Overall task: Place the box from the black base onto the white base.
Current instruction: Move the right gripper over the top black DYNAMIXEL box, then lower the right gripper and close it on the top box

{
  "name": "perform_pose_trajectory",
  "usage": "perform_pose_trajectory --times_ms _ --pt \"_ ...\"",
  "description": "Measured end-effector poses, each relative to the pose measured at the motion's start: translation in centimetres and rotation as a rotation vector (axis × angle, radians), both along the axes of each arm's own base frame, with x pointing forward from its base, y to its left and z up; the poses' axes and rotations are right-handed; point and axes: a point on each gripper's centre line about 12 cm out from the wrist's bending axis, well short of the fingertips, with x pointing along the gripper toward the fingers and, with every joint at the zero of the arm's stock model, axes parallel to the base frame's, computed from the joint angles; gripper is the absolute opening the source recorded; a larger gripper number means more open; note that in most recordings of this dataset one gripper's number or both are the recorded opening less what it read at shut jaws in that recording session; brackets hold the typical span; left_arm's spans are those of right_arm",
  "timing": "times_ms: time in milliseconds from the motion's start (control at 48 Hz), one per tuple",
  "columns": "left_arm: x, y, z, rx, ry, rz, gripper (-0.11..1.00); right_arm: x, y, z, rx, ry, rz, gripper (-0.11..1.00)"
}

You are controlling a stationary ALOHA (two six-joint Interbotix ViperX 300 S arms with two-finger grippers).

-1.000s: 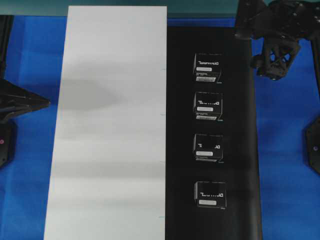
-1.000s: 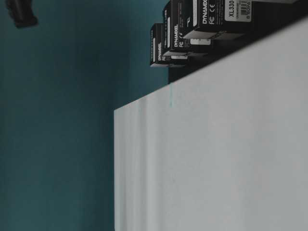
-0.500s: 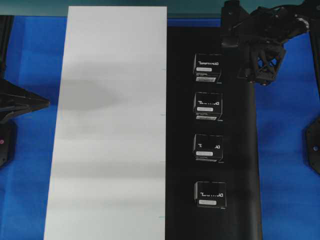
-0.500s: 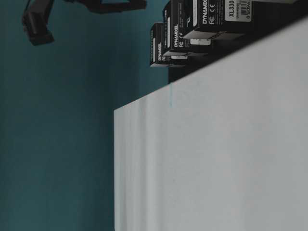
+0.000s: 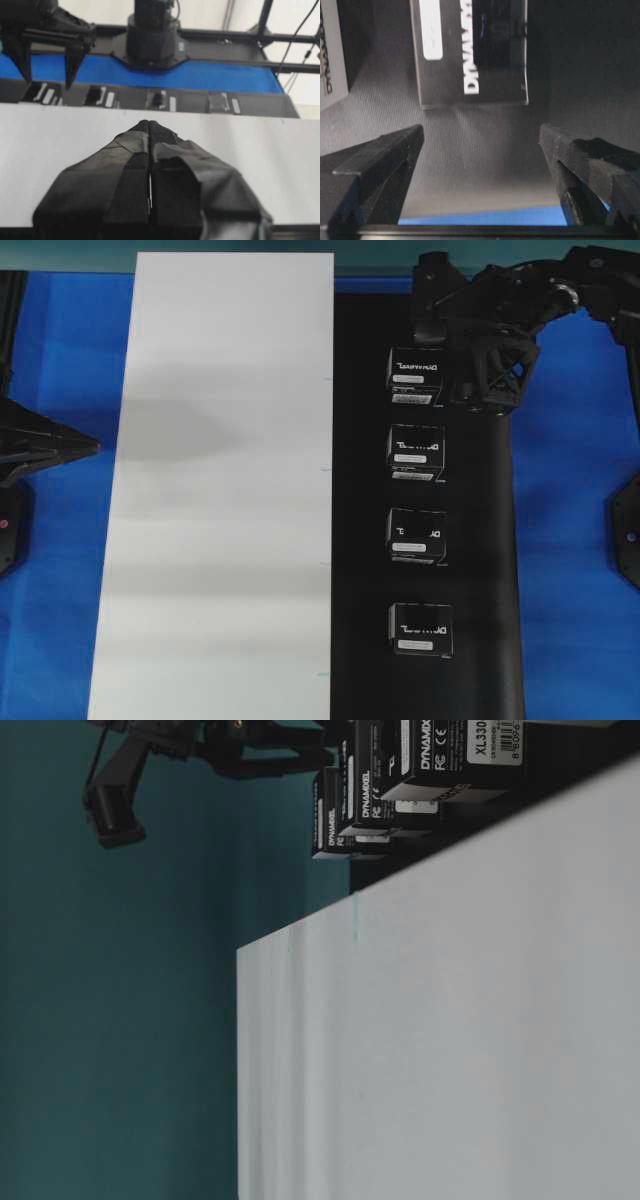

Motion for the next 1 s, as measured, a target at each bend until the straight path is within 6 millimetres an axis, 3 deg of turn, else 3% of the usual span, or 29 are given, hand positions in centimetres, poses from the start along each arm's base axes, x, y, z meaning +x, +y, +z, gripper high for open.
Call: perform_pose_trajectory --times_ms 396,1000 --pt "0.0 0.0 0.0 0.000 0.000 0.002 -0.07 2.8 0.3 -1.3 0.017 -0.050 0.008 0.99" --pt "0.0 0.0 -0.1 0.002 0.002 0.000 -0.07 4.3 0.4 -1.4 0.025 -0.157 -0.043 0.99"
